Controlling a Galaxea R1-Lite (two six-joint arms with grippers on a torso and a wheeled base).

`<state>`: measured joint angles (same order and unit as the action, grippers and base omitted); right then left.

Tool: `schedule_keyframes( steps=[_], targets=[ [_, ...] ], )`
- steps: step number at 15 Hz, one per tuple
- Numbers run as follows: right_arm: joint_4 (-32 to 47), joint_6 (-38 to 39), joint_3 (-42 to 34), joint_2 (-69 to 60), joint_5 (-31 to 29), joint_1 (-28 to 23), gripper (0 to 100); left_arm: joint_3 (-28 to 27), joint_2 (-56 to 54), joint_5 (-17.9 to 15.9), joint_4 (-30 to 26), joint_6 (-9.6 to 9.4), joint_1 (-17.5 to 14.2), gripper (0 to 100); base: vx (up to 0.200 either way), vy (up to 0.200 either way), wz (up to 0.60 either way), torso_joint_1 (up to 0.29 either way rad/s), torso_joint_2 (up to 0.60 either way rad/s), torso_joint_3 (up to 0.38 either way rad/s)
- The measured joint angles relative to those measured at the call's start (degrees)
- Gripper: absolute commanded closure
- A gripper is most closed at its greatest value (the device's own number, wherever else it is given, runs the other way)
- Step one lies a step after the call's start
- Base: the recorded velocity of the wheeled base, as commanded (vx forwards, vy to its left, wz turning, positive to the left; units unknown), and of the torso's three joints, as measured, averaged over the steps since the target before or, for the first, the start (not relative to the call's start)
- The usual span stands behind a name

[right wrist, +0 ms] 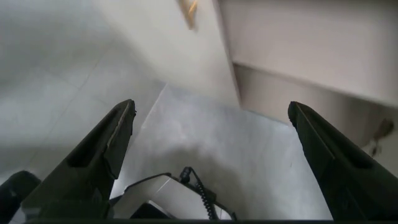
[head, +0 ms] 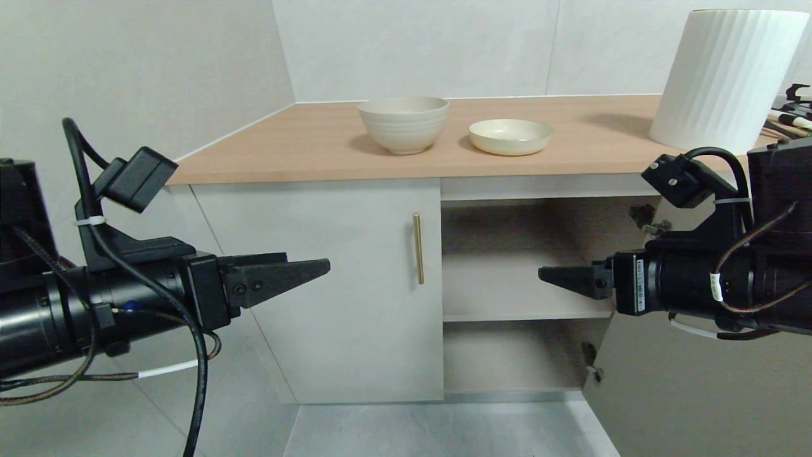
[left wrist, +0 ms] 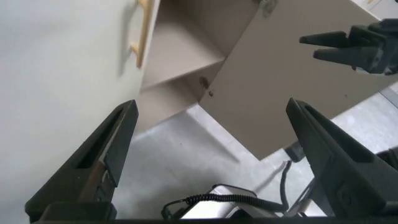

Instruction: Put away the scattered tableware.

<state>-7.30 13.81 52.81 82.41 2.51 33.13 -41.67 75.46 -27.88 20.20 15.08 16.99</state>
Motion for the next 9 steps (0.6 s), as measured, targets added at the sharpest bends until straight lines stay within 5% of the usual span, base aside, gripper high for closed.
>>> schedule_keyframes(
  steps=[6,9],
  targets=[
    [8.0,-0.1,2.0,-2.0,0.5,0.0,0,0.0,0.1,0.0,-0.1,0.02,0.0,0,0.200,0.000,0.00,0.004,0.00,0.004],
    [7.3,-1.0,0.5,-3.5,1.7,0.0,0,0.0,0.1,0.0,-0.1,0.02,0.0,0,0.000,0.000,0.00,0.000,0.00,0.000]
  ],
)
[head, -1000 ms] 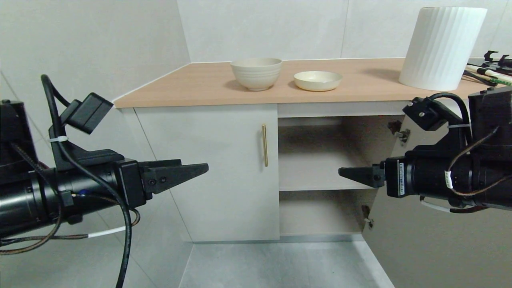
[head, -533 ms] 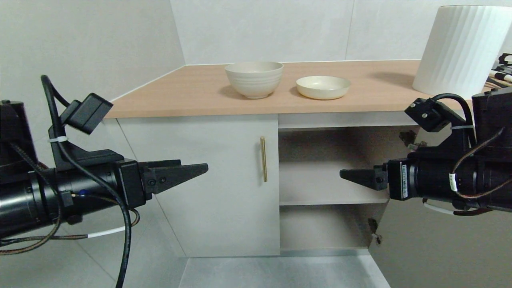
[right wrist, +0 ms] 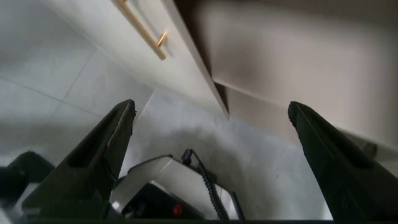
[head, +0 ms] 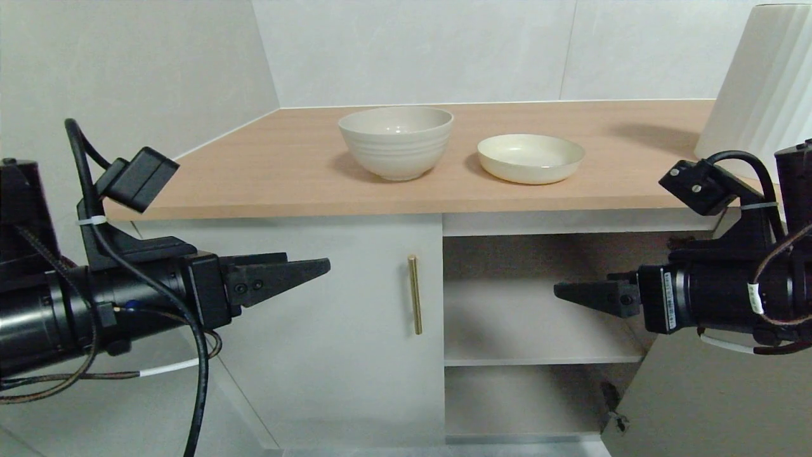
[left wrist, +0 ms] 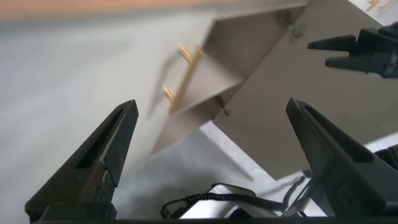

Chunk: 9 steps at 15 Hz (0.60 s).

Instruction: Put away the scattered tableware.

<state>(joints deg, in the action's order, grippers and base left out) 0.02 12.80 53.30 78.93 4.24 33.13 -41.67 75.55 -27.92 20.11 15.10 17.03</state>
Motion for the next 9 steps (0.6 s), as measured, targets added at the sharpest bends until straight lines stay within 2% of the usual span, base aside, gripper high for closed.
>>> schedule_keyframes(
  steps=[5,9],
  targets=[
    [-1.1,-5.8,-2.3,-2.0,0.2,0.0,0,0.1,-0.4,-0.8,0.0,0.11,0.0,0,0.000,0.000,0.00,0.000,0.00,0.000],
    [-1.8,-6.2,-2.8,-2.3,0.0,0.0,0,0.0,-0.5,-1.1,0.1,0.16,0.0,0,0.000,0.000,0.00,0.000,0.00,0.000]
  ],
)
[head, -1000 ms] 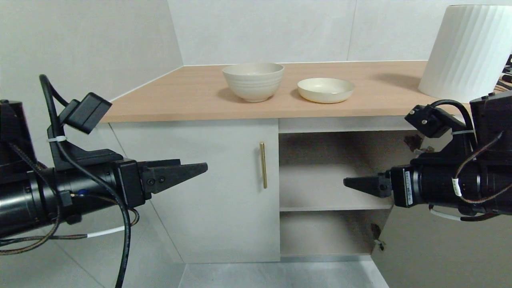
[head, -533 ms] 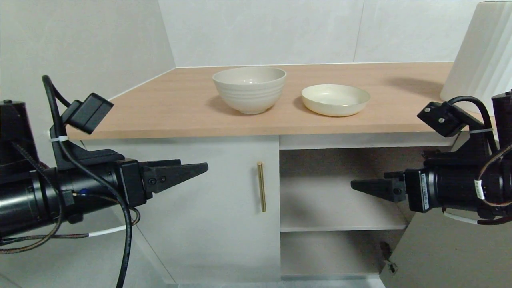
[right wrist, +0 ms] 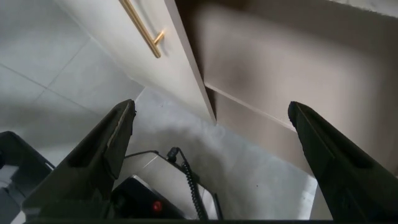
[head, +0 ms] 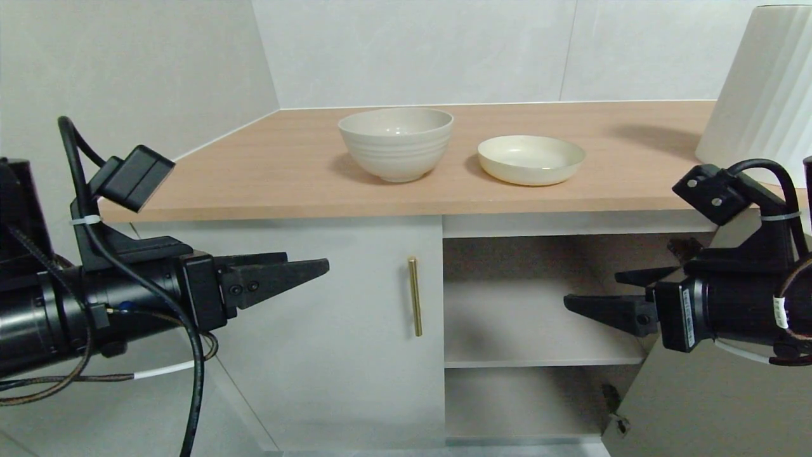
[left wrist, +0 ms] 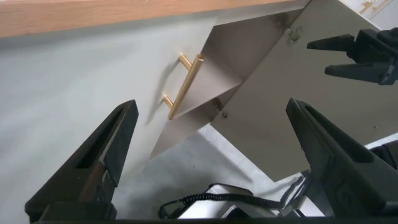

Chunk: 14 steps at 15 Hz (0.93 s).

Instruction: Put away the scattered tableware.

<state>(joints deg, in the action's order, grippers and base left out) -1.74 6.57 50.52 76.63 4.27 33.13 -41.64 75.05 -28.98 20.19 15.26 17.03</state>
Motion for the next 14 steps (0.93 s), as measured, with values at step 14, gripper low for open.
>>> schedule_keyframes(
  steps=[14],
  targets=[
    [0.0,-0.1,-0.1,0.4,-0.3,-0.3,0,-0.1,1.2,-0.4,0.1,0.20,0.0,0,0.000,0.000,0.00,0.133,-0.41,-0.284]
  ],
)
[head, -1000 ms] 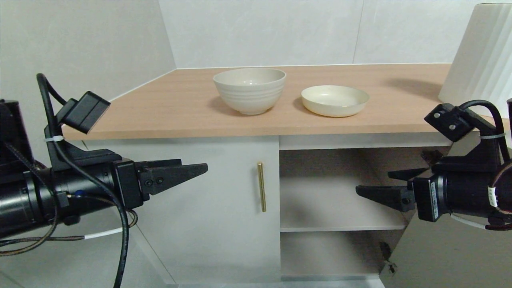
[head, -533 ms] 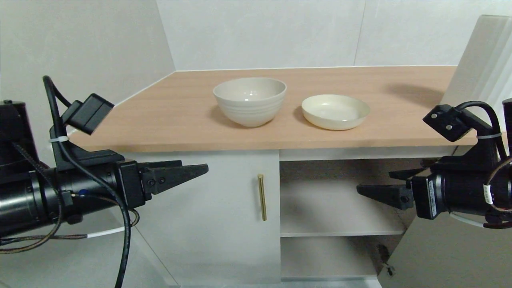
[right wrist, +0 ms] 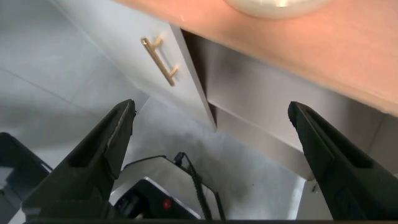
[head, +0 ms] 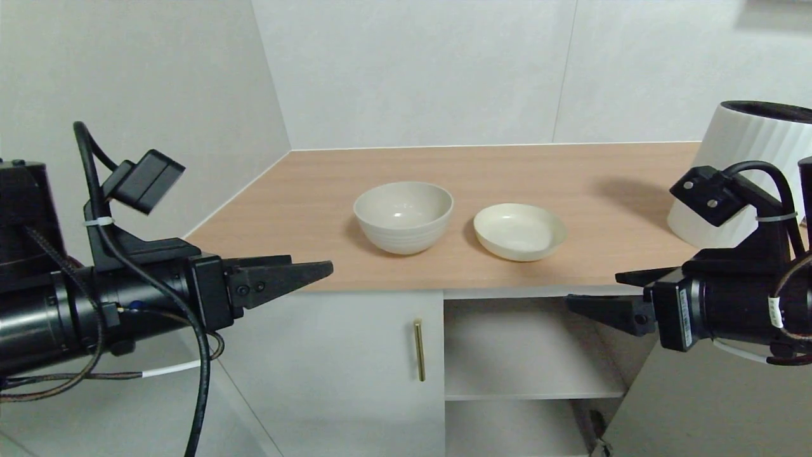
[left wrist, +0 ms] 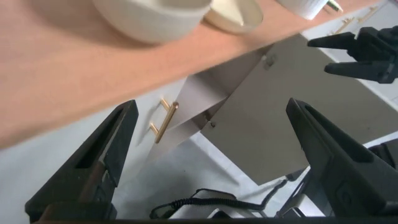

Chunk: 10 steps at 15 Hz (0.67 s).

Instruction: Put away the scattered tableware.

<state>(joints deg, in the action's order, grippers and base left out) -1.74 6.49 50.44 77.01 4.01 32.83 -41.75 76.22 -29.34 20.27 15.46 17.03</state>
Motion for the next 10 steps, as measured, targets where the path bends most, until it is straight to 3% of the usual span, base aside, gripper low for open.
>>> schedule_keyframes(
  steps=[7,10],
  targets=[
    [-1.5,-1.1,-0.4,1.0,0.2,-0.1,0,-0.8,2.5,0.0,0.0,0.00,0.0,0,0.000,0.000,0.00,0.205,-0.49,-0.282],
    [-3.4,-2.9,-0.1,3.1,0.0,-0.2,0,-3.6,4.3,0.1,-0.3,0.06,0.1,0,0.000,0.000,0.00,0.072,-0.16,-0.100]
  ],
)
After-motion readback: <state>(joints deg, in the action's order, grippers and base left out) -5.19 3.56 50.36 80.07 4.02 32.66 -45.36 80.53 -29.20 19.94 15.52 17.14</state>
